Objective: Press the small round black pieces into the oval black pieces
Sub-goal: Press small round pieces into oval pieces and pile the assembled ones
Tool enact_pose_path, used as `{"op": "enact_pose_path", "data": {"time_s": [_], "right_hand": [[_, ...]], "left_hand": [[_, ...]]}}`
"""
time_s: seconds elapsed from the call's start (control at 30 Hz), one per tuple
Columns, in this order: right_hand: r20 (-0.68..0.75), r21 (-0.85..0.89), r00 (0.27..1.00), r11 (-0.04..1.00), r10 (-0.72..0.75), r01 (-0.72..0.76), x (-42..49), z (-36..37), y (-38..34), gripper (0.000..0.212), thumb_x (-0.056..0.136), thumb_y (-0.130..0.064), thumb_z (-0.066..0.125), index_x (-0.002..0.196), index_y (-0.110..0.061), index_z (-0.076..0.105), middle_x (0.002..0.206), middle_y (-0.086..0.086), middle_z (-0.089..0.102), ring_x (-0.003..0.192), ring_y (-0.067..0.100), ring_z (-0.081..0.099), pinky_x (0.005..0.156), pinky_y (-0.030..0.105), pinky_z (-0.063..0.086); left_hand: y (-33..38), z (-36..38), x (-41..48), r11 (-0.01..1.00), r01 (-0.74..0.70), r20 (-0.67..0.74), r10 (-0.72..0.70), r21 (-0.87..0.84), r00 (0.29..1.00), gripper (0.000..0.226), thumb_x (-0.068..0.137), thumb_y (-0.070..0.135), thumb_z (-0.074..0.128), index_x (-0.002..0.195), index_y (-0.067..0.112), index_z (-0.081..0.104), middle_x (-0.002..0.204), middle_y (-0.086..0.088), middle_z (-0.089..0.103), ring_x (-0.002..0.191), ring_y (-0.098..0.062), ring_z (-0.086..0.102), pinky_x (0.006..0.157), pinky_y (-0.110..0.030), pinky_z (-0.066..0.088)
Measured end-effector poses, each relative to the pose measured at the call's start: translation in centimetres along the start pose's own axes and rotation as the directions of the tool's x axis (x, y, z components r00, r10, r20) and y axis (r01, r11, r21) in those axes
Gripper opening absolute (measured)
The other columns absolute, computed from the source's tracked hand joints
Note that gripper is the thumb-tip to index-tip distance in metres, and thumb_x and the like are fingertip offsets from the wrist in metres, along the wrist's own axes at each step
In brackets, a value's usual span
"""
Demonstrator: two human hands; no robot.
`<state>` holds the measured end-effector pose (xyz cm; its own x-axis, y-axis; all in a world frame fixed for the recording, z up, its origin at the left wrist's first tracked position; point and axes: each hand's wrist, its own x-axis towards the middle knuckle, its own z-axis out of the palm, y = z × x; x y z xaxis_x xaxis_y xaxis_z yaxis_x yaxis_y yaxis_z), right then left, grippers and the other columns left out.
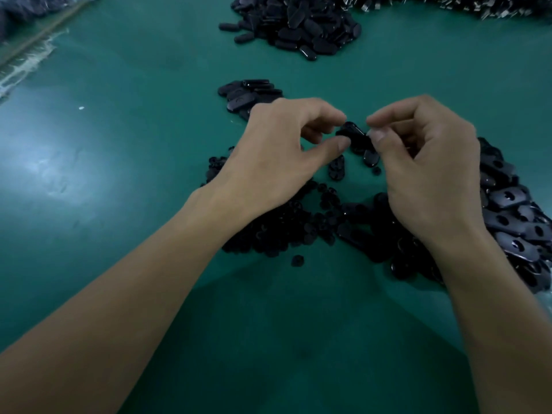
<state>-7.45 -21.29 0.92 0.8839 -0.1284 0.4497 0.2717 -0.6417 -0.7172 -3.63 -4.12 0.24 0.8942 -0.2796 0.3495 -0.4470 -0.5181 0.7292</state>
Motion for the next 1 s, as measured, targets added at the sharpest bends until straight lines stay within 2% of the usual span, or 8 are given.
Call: {"op": "enact_pose_path", "data": {"time_s": [0.27, 0.37, 0.5, 0.63, 0.73, 0.83, 0.9, 1.0], "right_hand": [[0.076, 0.370, 0.995, 0.925, 0.066, -0.089, 0.2, 0.2, 0.2, 0.020, 0.093, -0.011, 0.067, 0.089, -0.031, 0.066, 0.077, -0.008, 0.067, 0.067, 0.003, 0.059, 0.067, 0.017, 0.046], [0.083, 0.380, 0.994, 0.920, 0.067, -0.093, 0.1, 0.5, 0.5, 0.012, 0.093, -0.018, 0.069, 0.093, -0.030, 0.068, 0.080, -0.011, 0.069, 0.072, 0.002, 0.061, 0.069, 0.017, 0.048], [0.103, 0.360, 0.994, 0.930, 0.039, -0.074, 0.1, 1.0, 0.8, 0.015, 0.088, -0.019, 0.073, 0.091, -0.033, 0.069, 0.084, -0.010, 0.072, 0.079, 0.004, 0.066, 0.076, 0.020, 0.052], [0.101, 0.334, 0.993, 0.939, 0.052, -0.083, 0.1, 1.1, 0.9, 0.015, 0.088, -0.020, 0.073, 0.087, -0.034, 0.071, 0.080, -0.011, 0.074, 0.075, 0.005, 0.067, 0.073, 0.022, 0.053], [0.081, 0.257, 0.995, 0.964, 0.052, -0.071, -0.2, 1.2, 0.8, 0.012, 0.091, -0.023, 0.070, 0.095, -0.034, 0.071, 0.080, -0.017, 0.073, 0.075, -0.001, 0.067, 0.073, 0.015, 0.051], [0.078, 0.013, 0.996, 0.999, 0.034, -0.035, -0.6, 1.4, 0.9, 0.024, 0.094, -0.028, 0.069, 0.117, -0.024, 0.070, 0.091, -0.017, 0.067, 0.083, 0.000, 0.065, 0.078, 0.010, 0.047], [0.134, -0.196, 0.991, 0.980, -0.018, 0.045, -0.8, 1.4, 0.9, 0.032, 0.093, -0.033, 0.069, 0.123, -0.020, 0.067, 0.096, -0.009, 0.063, 0.086, 0.009, 0.059, 0.081, 0.018, 0.043], [0.315, -0.355, 0.947, 0.919, -0.056, 0.172, -0.9, 1.5, 0.6, 0.038, 0.093, -0.046, 0.064, 0.121, -0.020, 0.068, 0.097, -0.004, 0.060, 0.095, 0.016, 0.051, 0.081, 0.027, 0.034]], "left_hand": [[0.1, -0.1, -0.6, 0.995, -0.015, -0.015, 0.013, -0.102, 1.000, 0.008, 0.096, 0.024, 0.069, 0.096, 0.021, 0.076, 0.077, 0.015, 0.072, 0.072, -0.003, 0.067, 0.069, -0.020, 0.054], [0.1, -0.2, -0.6, 0.986, 0.032, -0.005, -0.033, -0.162, 0.999, 0.013, 0.097, 0.027, 0.065, 0.086, 0.023, 0.073, 0.079, 0.003, 0.075, 0.074, -0.019, 0.071, 0.071, -0.039, 0.059], [0.2, -0.3, -0.7, 0.965, 0.078, -0.009, -0.083, -0.251, 0.996, 0.014, 0.096, 0.028, 0.063, 0.087, 0.032, 0.073, 0.076, 0.007, 0.076, 0.071, -0.013, 0.072, 0.065, -0.029, 0.059], [0.1, -0.2, -0.7, 0.968, 0.091, -0.045, -0.104, -0.232, 0.994, 0.007, 0.093, 0.026, 0.070, 0.093, 0.027, 0.077, 0.072, 0.010, 0.072, 0.071, -0.013, 0.069, 0.073, -0.042, 0.060], [0.0, -0.3, -0.6, 0.959, 0.120, -0.063, -0.140, -0.257, 0.988, 0.006, 0.091, 0.022, 0.074, 0.090, 0.028, 0.075, 0.074, 0.010, 0.073, 0.071, -0.010, 0.070, 0.074, -0.039, 0.061], [-0.2, -0.4, -0.5, 0.958, 0.132, -0.125, -0.168, -0.254, 0.978, 0.012, 0.090, 0.022, 0.074, 0.084, 0.032, 0.071, 0.073, 0.010, 0.073, 0.071, -0.012, 0.070, 0.074, -0.040, 0.061], [-0.4, -0.5, -0.4, 0.955, 0.148, -0.178, -0.197, -0.256, 0.964, 0.012, 0.089, 0.022, 0.072, 0.082, 0.032, 0.070, 0.072, 0.009, 0.073, 0.072, -0.014, 0.071, 0.076, -0.044, 0.061], [-0.6, -0.7, -0.3, 0.947, 0.176, -0.215, -0.237, -0.267, 0.947, 0.010, 0.088, 0.023, 0.071, 0.081, 0.030, 0.071, 0.073, 0.002, 0.074, 0.073, -0.019, 0.073, 0.077, -0.047, 0.061]]}}
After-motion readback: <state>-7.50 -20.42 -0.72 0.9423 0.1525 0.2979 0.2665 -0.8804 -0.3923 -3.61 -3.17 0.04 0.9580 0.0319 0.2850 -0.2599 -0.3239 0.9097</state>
